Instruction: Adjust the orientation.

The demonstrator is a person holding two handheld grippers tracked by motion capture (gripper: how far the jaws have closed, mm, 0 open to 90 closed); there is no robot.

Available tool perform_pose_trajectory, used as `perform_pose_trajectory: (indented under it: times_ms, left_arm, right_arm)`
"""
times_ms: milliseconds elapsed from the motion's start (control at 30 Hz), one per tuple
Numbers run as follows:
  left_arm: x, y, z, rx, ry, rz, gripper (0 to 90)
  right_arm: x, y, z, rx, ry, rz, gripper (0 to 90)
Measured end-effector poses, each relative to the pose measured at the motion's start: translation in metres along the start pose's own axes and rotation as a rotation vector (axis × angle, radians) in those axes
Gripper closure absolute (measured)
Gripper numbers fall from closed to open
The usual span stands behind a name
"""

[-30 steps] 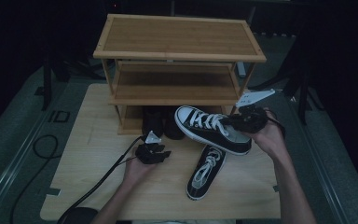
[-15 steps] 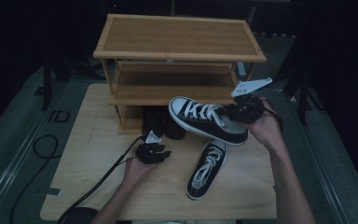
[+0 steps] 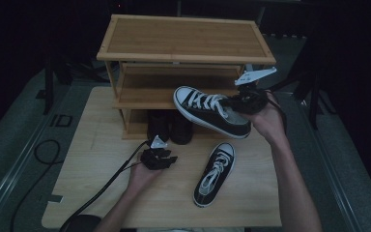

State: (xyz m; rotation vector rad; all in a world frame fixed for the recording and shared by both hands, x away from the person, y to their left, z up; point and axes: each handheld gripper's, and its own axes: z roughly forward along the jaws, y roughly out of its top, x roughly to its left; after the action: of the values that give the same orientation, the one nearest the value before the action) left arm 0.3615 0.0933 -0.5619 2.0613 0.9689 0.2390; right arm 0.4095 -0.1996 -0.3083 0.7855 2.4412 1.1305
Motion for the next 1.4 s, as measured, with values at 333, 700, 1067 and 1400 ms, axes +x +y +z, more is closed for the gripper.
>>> perform_pose_trajectory:
  times_ms: [333, 700, 1067, 1400]
  left_arm:
    - [0.0, 0.0, 0.0, 0.003, -0.002, 0.003, 58.8]
    - [0.0, 0.001, 0.001, 0.002, -0.002, 0.004, 58.7]
    - [0.0, 0.001, 0.001, 0.005, -0.002, 0.01, 58.7]
    - [-0.003, 0.001, 0.002, 0.005, 0.017, 0.02, 58.7]
  right_arm:
    - [-0.015, 0.008, 0.017, -0.016, -0.09, 0.115, 88.3]
    - [-0.017, 0.012, 0.036, -0.041, -0.164, 0.219, 88.3]
    - [-0.016, 0.011, 0.046, -0.061, -0.219, 0.252, 88.2]
    - [-0.018, 0.012, 0.037, -0.083, -0.226, 0.246, 60.0]
